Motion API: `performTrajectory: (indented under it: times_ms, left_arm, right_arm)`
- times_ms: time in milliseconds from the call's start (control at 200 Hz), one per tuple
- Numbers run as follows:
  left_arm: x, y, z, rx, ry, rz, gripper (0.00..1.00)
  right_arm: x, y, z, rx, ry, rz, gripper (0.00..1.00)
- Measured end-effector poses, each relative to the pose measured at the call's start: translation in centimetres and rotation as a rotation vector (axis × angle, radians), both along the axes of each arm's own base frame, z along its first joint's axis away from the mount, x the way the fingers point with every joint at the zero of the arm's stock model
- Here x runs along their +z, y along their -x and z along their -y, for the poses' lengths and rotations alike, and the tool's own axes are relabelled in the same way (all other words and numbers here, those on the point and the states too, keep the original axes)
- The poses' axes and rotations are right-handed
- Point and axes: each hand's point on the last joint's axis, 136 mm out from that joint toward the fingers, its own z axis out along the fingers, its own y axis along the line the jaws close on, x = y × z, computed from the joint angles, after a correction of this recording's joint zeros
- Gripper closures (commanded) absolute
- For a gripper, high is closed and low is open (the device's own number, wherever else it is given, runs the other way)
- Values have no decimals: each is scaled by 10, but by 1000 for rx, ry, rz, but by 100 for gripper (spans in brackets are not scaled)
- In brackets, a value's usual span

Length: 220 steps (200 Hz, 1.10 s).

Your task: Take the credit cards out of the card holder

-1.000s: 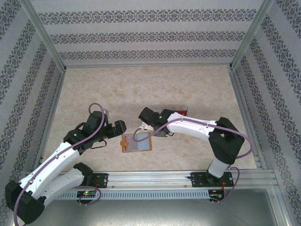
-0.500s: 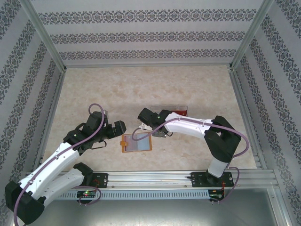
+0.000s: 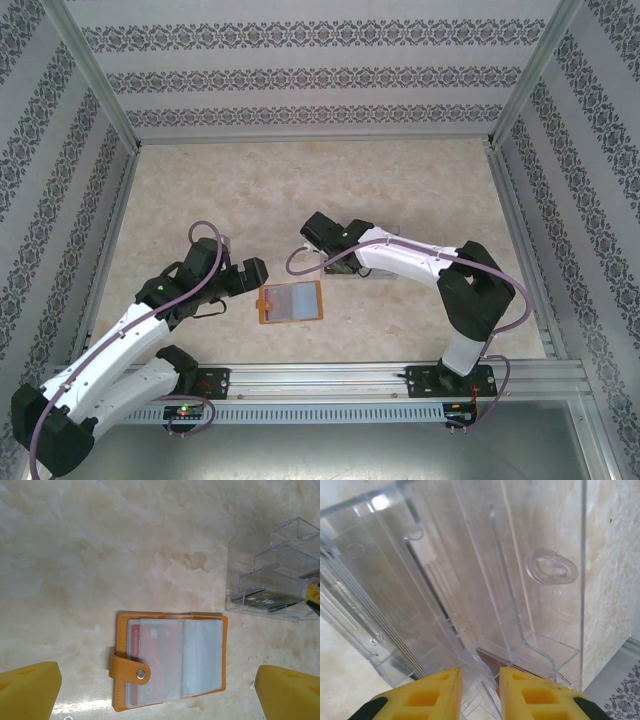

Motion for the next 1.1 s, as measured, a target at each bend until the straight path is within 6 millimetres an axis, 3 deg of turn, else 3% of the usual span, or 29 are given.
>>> performTrajectory:
  times_ms: [165, 310, 450, 555, 655, 824, 1099]
  left_arm:
    - [-5, 0, 1, 1, -7, -19, 1]
    - [-12, -1, 5, -6, -4, -54, 7]
    - [-24, -2, 14, -22, 15, -104, 21]
    - [-35, -2, 19, -37, 21, -148, 35]
    - [-44, -2, 24, -45, 26, -183, 42]
    - [-57, -3, 30, -54, 34, -231, 56]
    - [-81, 3, 39, -81, 47, -321, 60]
  right_arm:
    - [3, 0, 0, -44, -35, 13, 74]
    - [24, 5, -8, -139, -193, 30, 79]
    - [53, 17, -29, -247, -462, 17, 91]
    - [59, 32, -48, -317, -652, -44, 100]
    - [42, 51, -62, -375, -752, -139, 100]
    - [0, 85, -76, -443, -770, -276, 100]
    - [-39, 100, -87, -519, -770, -361, 100]
